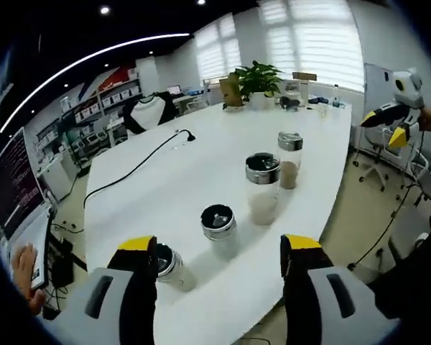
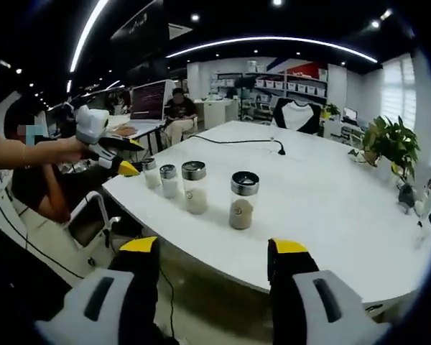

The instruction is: Rotate the seasoning bottle until the label or dispensing opening points toward the visible target arrow and the bottle remains upright within the marked orientation range

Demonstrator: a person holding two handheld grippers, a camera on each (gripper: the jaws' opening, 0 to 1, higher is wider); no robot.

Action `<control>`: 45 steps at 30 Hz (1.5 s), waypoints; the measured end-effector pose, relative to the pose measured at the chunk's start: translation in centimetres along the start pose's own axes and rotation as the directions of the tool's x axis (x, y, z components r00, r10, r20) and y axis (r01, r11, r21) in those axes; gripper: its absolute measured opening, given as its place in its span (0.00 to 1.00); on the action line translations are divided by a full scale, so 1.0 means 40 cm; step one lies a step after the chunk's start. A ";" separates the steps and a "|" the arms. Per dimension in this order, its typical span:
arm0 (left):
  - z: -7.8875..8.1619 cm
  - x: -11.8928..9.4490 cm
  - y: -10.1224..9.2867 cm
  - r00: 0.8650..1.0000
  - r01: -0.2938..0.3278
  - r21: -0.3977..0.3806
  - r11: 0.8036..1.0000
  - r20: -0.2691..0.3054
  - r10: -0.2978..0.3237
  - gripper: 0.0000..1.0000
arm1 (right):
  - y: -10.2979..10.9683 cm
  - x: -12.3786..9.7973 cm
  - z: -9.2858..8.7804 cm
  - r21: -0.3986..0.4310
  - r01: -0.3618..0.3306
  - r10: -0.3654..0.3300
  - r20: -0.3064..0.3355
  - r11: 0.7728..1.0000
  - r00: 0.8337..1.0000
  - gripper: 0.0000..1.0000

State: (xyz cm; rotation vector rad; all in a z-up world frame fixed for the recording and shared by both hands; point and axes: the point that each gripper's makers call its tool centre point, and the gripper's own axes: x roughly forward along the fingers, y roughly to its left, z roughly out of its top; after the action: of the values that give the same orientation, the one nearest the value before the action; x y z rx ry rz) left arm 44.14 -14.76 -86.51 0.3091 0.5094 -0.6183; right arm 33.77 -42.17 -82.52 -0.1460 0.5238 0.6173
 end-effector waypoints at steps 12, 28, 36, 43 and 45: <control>-0.020 0.156 0.006 0.997 0.055 -0.058 0.997 -0.051 -0.058 0.50 | -0.055 0.005 -0.016 0.065 0.060 -0.058 -0.029 0.996 0.998 0.57; -0.036 0.176 0.001 0.994 -0.108 -0.219 0.970 -0.034 0.103 0.34 | -0.067 -0.018 -0.034 0.100 0.086 -0.083 -0.039 0.991 0.996 0.56; -0.036 0.175 0.003 0.981 -0.195 -0.241 0.951 -0.057 0.187 0.34 | -0.069 -0.021 -0.033 0.112 0.084 -0.081 -0.030 0.990 0.996 0.56; -0.029 0.164 0.004 0.967 -0.256 -0.226 0.940 -0.074 0.246 0.42 | -0.074 -0.025 -0.023 0.110 0.081 -0.079 -0.019 0.991 0.997 0.56; -0.018 0.157 -0.012 0.975 -0.224 -0.259 0.940 -0.054 0.217 0.59 | -0.074 -0.025 -0.020 0.107 0.080 -0.079 -0.011 0.991 0.997 0.56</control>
State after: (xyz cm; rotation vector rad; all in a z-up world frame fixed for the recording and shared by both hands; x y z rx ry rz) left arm 47.96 -17.79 -90.55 0.1181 0.5657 -0.3234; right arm 34.47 -45.33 -82.78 -0.0669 0.5540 0.5098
